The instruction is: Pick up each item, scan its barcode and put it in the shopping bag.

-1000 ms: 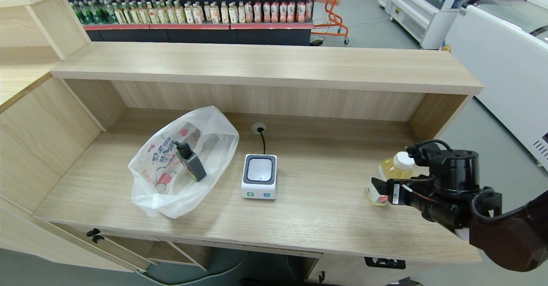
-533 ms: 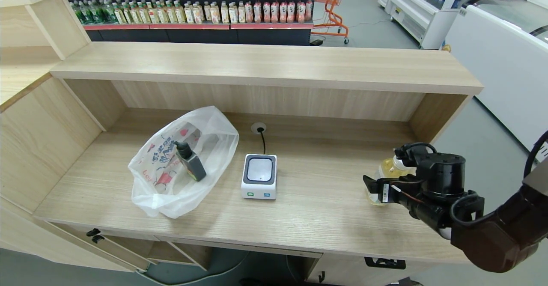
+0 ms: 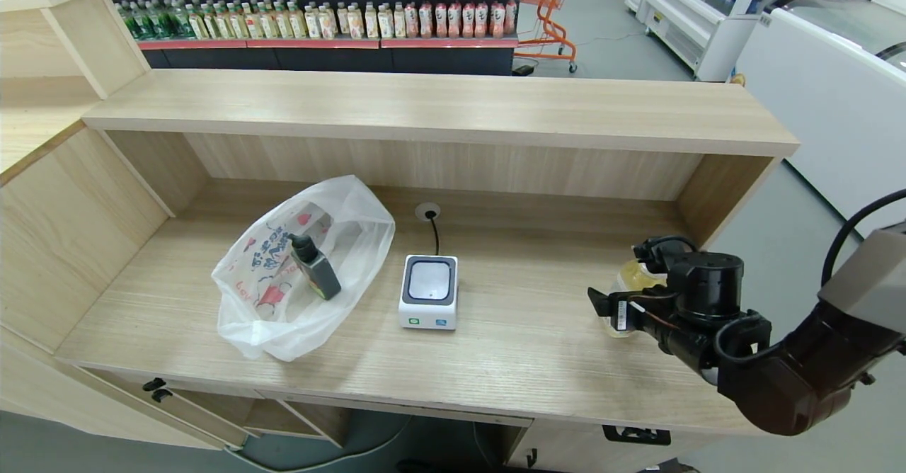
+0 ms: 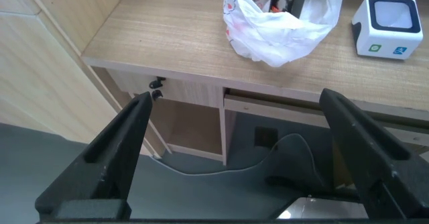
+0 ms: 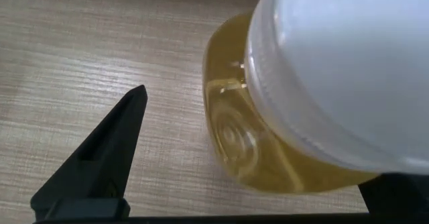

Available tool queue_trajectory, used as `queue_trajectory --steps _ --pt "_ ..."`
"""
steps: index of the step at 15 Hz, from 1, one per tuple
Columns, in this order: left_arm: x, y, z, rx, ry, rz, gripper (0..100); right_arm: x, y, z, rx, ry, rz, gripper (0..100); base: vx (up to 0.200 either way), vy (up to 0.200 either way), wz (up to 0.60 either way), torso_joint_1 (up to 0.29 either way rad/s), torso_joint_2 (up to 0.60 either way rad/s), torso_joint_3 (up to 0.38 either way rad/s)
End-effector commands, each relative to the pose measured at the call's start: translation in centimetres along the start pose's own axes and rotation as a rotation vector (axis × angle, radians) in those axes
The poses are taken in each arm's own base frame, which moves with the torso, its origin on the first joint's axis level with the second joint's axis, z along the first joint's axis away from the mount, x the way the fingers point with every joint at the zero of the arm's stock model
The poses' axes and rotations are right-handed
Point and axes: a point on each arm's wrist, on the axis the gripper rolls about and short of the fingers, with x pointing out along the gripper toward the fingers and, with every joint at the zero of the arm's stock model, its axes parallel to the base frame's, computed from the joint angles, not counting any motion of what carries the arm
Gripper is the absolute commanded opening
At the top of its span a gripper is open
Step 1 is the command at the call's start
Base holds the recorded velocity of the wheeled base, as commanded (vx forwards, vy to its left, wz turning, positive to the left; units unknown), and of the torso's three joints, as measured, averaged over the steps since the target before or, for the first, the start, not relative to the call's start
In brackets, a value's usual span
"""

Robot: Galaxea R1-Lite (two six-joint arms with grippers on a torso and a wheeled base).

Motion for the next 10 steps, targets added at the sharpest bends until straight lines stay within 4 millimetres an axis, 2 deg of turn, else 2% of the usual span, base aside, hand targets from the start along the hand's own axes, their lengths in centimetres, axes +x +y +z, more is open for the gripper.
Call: queue_trajectory --steps 1,4,5,10 --pt "0.0 0.0 0.0 0.0 0.0 0.001 100 0.6 0.2 -0.3 -0.004 -0.001 0.011 100 0.0 0.0 0.0 0.0 0.0 0.0" --pt "0.0 0.0 0.0 0.0 0.0 -0.001 100 1.2 0.4 -1.0 -0.002 -0.013 0.036 100 0.0 0.0 0.0 0.0 0.0 0.0" --pt "0.0 0.0 0.0 0.0 0.0 0.001 100 1.4 0.5 -0.9 -0.009 -0.017 0.037 0 0.0 0.0 0.0 0.0 0.0 0.0" --pt "0.0 0.0 0.0 0.0 0.0 -0.001 100 2.2 0.7 -0.1 -0.07 -0.064 0.033 0 0.0 0.0 0.0 0.0 0.0 0.0"
